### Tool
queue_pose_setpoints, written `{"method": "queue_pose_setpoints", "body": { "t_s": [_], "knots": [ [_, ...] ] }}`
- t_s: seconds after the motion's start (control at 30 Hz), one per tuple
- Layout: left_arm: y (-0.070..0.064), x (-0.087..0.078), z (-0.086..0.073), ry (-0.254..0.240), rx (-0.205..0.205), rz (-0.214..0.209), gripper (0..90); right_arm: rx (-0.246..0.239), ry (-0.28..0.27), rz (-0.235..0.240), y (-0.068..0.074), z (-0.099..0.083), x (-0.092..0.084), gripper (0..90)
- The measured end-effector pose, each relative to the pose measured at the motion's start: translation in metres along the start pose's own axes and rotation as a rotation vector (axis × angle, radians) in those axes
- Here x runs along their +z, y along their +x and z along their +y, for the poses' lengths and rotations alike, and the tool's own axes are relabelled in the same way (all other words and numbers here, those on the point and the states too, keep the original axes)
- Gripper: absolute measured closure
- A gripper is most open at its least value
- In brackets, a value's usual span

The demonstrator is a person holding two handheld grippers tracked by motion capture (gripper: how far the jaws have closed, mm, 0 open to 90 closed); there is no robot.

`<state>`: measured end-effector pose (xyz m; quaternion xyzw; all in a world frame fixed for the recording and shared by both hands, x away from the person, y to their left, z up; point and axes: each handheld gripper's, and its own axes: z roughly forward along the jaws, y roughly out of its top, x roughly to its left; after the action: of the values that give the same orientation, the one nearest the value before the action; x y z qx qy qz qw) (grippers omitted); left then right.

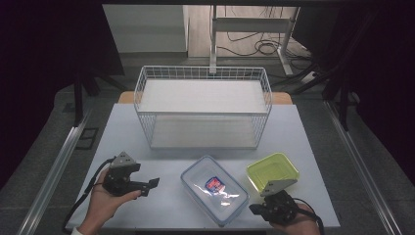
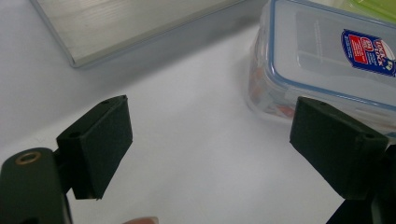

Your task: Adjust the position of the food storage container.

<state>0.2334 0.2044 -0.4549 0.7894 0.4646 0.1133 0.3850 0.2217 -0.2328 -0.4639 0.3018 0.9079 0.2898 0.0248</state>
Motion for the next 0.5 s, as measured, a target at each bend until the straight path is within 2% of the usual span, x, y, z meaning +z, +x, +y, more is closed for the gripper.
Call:
{"method": "queue_pose_setpoints", "body": {
  "t_s": [0.1,0.23,0.5],
  "knots": [
    [0.000,0.000,0.000,-0.001,0.000,0.002,12.8,-0.012,0.035,-0.010,0.002,0.002,0.007,89.0],
    [0.000,0.001,0.000,0.001,0.003,0.006,12.8,-0.027,0.053,-0.010,0.004,0.004,0.012,89.1],
    [0.000,0.001,0.000,0.000,0.002,0.007,12.7,-0.038,0.059,-0.022,0.005,0.010,0.016,89.1]
  ]
}}
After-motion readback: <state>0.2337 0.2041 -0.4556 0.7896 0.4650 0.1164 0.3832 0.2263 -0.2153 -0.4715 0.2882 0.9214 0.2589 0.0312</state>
